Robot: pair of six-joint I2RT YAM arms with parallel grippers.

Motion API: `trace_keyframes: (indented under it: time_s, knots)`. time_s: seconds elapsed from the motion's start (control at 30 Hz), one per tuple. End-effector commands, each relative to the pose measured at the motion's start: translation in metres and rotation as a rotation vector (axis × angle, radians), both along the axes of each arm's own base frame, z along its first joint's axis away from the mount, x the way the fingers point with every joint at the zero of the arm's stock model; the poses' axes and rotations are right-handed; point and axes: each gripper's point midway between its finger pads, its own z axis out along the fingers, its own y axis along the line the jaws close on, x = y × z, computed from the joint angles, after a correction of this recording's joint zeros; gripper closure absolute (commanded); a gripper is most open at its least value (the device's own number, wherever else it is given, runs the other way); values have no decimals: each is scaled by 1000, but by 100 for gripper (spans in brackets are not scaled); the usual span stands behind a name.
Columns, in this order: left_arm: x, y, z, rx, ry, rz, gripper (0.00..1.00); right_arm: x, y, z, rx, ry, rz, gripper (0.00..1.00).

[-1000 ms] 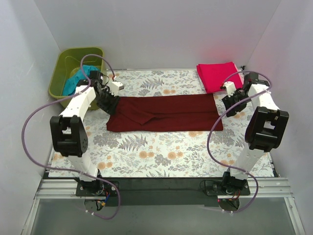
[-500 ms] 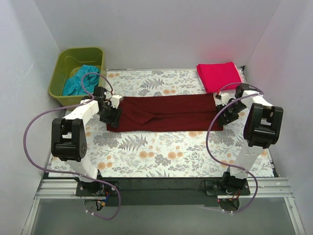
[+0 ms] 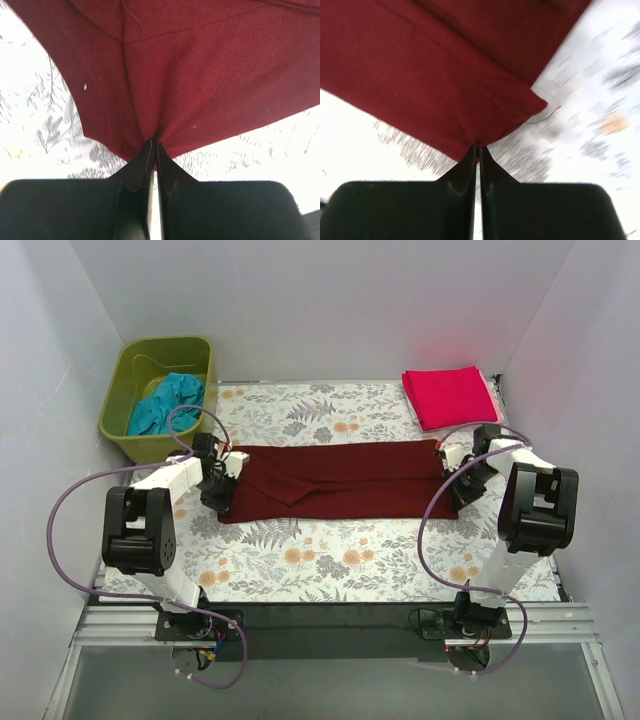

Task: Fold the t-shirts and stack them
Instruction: Fold the tshirt

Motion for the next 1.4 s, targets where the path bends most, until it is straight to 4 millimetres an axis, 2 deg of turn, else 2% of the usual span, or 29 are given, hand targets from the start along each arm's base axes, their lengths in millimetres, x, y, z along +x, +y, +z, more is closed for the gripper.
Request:
trace_keyframes:
  time_s: [0.0, 0.03, 0.1, 0.13, 0.17, 0.27, 0.3, 0.33, 0.37, 0.4, 0.43, 0.47, 0.5, 0.53, 0.6, 0.67, 0.7, 0.73, 0.8, 0.87, 0.9, 1.03, 1.17, 1.2, 1.23, 1.33, 1.37]
  knots:
    - [-9, 12, 14, 40, -3, -4, 90, -48, -2, 5, -15, 110, 78, 80]
    - [-3, 12, 22, 37, -25, -1, 80, -49, -1, 9, -10, 111, 84, 70]
    - [7, 5, 42, -1, -76, -3, 67, -45, 1, 24, -3, 73, 91, 58]
    - [12, 2, 52, -18, -105, -3, 65, -34, 0, 35, -7, 30, 93, 58]
    - [27, -2, 72, -42, -159, -2, 65, -29, 1, 44, -1, 3, 92, 58]
    - [42, -25, 108, -136, -209, -27, 64, -1, 4, 67, 18, -80, 92, 58]
    - [46, -31, 111, -147, -209, -34, 64, 3, 7, 72, 28, -84, 95, 59]
    - [49, -52, 115, -177, -208, -59, 65, 14, 11, 78, 40, -102, 96, 61]
    - [50, -54, 116, -189, -210, -49, 66, 19, 11, 79, 43, -109, 96, 62]
    - [53, -71, 115, -201, -200, -78, 67, 23, 16, 80, 49, -109, 98, 64]
    - [54, -79, 112, -195, -194, -80, 71, 27, 19, 77, 56, -97, 98, 65]
    - [57, -91, 111, -209, -192, -72, 73, 37, 22, 82, 62, -118, 103, 68]
    - [58, -107, 110, -215, -187, -98, 74, 40, 29, 82, 70, -114, 105, 69]
    - [65, -115, 101, -207, -177, -91, 75, 44, 33, 78, 77, -102, 107, 69]
    - [62, -136, 89, -206, -137, -97, 77, 55, 42, 81, 86, -119, 122, 70]
    - [68, -147, 72, -189, -112, -85, 79, 62, 48, 75, 88, -106, 125, 71]
    - [66, -155, 66, -179, -105, -104, 80, 70, 51, 78, 86, -122, 133, 71]
    - [66, -157, 52, -151, -84, -108, 82, 72, 53, 72, 88, -109, 129, 72]
    - [64, -163, 38, -125, -68, -120, 83, 82, 55, 73, 87, -124, 131, 72]
    - [63, -165, 21, -100, -40, -121, 84, 87, 55, 65, 84, -112, 125, 72]
    - [62, -166, 15, -88, -32, -121, 85, 90, 67, 66, 87, -117, 154, 72]
    - [67, -173, 2, -81, -26, -125, 84, 100, 76, 56, 78, -111, 171, 72]
    - [73, -176, 15, -90, -43, -113, 78, 112, 85, 58, 72, -138, 194, 72]
    - [74, -173, 25, -102, -62, -105, 76, 113, 89, 58, 70, -143, 213, 72]
    - [73, -172, 46, -121, -101, -101, 73, 117, 90, 59, 64, -153, 220, 72]
    - [60, -155, 71, -100, -138, -81, 70, 122, 93, 51, 37, -156, 257, 72]
    - [55, -150, 72, -87, -135, -77, 70, 124, 95, 49, 29, -158, 268, 72]
